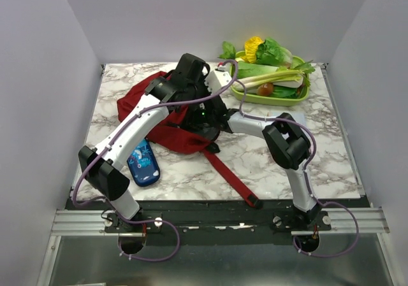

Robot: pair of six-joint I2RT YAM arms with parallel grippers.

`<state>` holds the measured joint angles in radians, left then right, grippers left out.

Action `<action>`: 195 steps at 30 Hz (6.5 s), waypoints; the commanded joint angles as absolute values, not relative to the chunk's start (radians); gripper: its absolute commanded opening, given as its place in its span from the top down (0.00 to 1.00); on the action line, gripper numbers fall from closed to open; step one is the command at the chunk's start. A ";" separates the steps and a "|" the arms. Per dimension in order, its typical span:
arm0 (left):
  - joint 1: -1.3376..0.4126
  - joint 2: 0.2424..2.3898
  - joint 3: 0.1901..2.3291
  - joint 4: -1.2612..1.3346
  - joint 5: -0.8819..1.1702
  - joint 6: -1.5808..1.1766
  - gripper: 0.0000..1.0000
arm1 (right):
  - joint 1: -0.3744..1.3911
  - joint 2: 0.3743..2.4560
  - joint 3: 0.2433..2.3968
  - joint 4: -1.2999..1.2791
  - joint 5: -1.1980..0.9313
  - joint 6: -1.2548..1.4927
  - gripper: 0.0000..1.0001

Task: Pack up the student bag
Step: Place the book in the student bag, then pick up the book from the center of the board, then place the book in the student bag.

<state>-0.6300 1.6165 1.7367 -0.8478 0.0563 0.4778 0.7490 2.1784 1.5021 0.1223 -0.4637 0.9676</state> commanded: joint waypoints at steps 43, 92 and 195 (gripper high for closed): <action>-0.644 1.244 1.238 -0.578 0.072 0.408 1.00 | -0.196 1.341 0.925 -0.316 -0.147 0.531 0.10; -0.646 1.261 1.255 -0.552 0.046 0.385 1.00 | -0.304 1.100 0.612 0.008 -0.727 0.811 0.99; -0.646 1.226 1.256 -0.554 0.041 0.364 1.00 | 0.459 2.011 1.107 0.317 -0.923 0.868 0.00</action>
